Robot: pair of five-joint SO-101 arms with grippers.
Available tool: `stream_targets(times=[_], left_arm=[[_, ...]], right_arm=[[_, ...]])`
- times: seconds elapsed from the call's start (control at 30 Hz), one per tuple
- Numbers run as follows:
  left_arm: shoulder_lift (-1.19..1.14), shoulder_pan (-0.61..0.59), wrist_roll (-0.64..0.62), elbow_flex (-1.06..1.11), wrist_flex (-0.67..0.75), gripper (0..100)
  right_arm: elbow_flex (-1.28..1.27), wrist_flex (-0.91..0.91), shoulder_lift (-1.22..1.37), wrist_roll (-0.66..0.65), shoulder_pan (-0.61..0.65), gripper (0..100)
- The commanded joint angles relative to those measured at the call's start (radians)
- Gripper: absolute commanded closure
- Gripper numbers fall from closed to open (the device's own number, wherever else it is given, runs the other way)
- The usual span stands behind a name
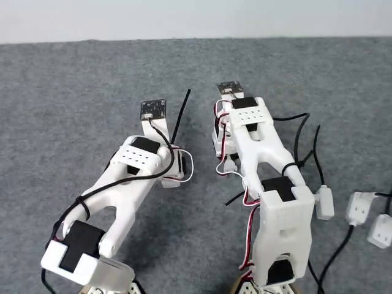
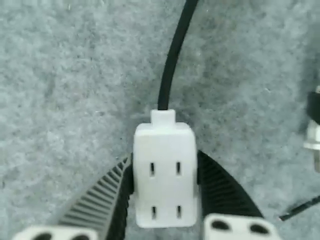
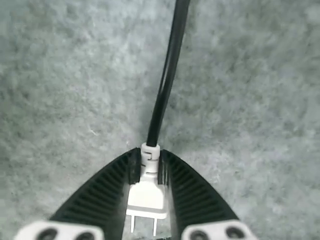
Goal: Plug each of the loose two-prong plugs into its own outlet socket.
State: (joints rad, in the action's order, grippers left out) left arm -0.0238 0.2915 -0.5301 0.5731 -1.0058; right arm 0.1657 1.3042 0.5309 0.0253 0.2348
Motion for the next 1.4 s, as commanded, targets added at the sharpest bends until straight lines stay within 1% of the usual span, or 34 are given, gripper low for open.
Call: stream_targets(times=[0.0, 0.07, 0.17, 0.33, 0.4, 0.47, 0.57, 0.7, 0.8, 0.87, 0.9, 1.0, 1.17, 1.23, 1.27, 1.33, 1.37], left_arm=[[0.014, 0.011, -0.015, 0.056, 0.077, 63], [0.032, 0.015, 0.003, 0.073, 0.069, 58], [0.107, 0.008, 0.044, 0.096, 0.043, 59], [0.362, -0.025, 0.112, 0.22, 0.041, 59], [0.489, -0.078, 0.152, 0.283, 0.041, 59], [0.601, -0.158, 0.196, 0.34, 0.023, 59], [0.689, -0.267, 0.273, 0.403, -0.015, 59], [0.686, -0.347, 0.311, 0.456, -0.015, 59], [0.683, -0.379, 0.325, 0.473, 0.02, 59], [0.683, -0.384, 0.325, 0.483, 0.048, 59], [0.683, -0.379, 0.325, 0.484, 0.051, 59], [0.683, -0.379, 0.325, 0.484, 0.049, 59], [0.683, -0.385, 0.327, 0.484, 0.049, 59], [0.681, -0.385, 0.327, 0.484, 0.049, 59], [0.681, -0.385, 0.328, 0.489, 0.051, 59], [0.68, -0.393, 0.33, 0.498, 0.054, 60], [0.68, -0.399, 0.341, 0.498, 0.054, 62]], right_arm=[[0.068, 0.019, -0.005, 0.003, -0.012, 98.8], [0.068, 0.022, -0.005, 0.003, -0.01, 96.2], [0.068, 0.022, -0.005, 0.003, -0.007, 90.2], [0.071, 0.019, -0.007, 0.005, -0.004, 89.5], [0.071, 0.019, -0.007, 0.005, -0.002, 89.5], [0.069, 0.021, -0.005, 0.003, -0.002, 89.5], [0.066, 0.022, 0.01, -0.018, -0.004, 89.5], [0.072, 0.03, 0.079, -0.103, 0.03, 89.6], [0.12, 0.096, 0.102, -0.109, 0.048, 94.8], [0.138, 0.11, 0.104, -0.109, 0.044, 99.0], [0.14, 0.105, 0.108, -0.11, 0.041, 99.1], [0.149, 0.101, 0.131, -0.115, 0.031, 97.6], [0.219, 0.16, 0.199, -0.18, 0.047, 93.4], [0.262, 0.188, 0.228, -0.18, 0.051, 95.7], [0.285, 0.197, 0.242, -0.178, 0.051, 99.0], [0.316, 0.211, 0.249, -0.172, 0.047, 98.6], [0.328, 0.219, 0.246, -0.167, 0.045, 99.4]])
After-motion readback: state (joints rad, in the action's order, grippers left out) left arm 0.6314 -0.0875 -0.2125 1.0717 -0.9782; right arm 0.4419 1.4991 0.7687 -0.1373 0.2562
